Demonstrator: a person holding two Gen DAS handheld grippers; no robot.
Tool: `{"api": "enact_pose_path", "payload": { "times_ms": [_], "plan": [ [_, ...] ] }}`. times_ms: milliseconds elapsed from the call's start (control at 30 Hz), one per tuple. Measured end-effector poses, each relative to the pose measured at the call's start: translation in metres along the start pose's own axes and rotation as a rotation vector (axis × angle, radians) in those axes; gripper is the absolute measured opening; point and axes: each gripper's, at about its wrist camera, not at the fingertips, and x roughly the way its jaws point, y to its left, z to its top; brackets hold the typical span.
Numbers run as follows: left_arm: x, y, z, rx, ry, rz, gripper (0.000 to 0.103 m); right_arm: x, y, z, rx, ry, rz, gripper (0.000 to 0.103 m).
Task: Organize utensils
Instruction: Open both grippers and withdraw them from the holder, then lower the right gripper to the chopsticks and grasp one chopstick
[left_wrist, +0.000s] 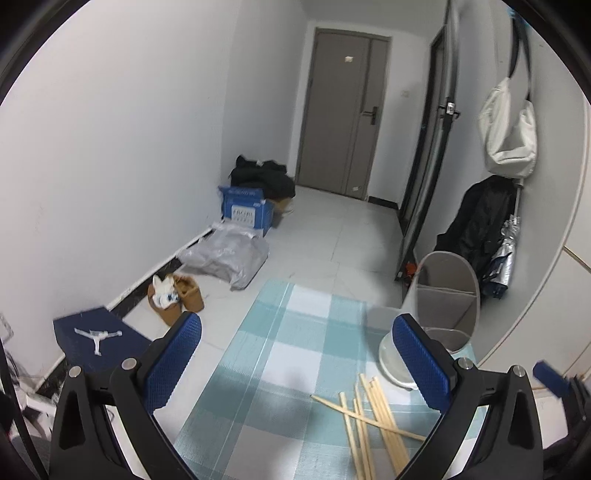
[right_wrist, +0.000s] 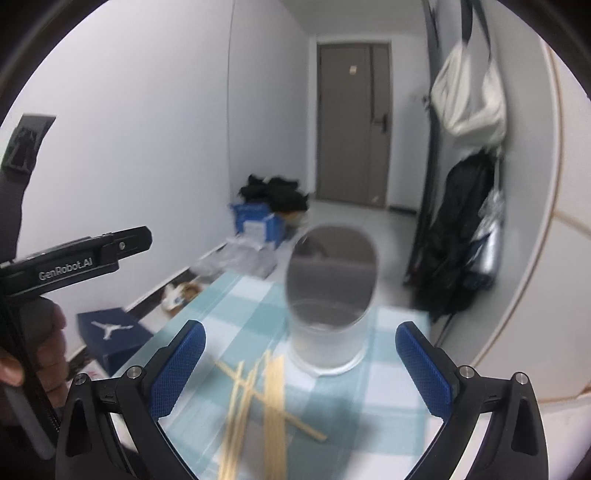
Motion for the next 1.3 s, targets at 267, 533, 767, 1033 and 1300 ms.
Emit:
{"api": "enact_pose_path", "payload": {
  "times_ms": [267, 533, 767, 1033, 1300],
  "plan": [
    [0.03, 0.035, -0.009, -0.09, 0.121, 0.009, 0.102, 0.037, 0.013, -0.016, -0.033, 0.126, 0.053, 0.103],
    [0.05, 0.063, -0.012, -0.191, 0.225, 0.0, 0.102, 0.1, 0.042, -0.02, -0.137, 0.268, 0.178, 0.098],
    [0.057, 0.082, -0.009, -0.293, 0.256, -0.024, 0.102, 0.159, 0.077, -0.029, -0.317, 0.4, 0.235, 0.073],
    [0.063, 0.085, -0.007, -0.305, 0.276, -0.021, 0.102, 0.197, 0.1, -0.039, -0.484, 0.512, 0.263, 0.035],
    [0.068, 0.091, -0.006, -0.335, 0.295, -0.042, 0.102, 0.204, 0.116, -0.048, -0.604, 0.553, 0.294, 0.012]
  ]
}}
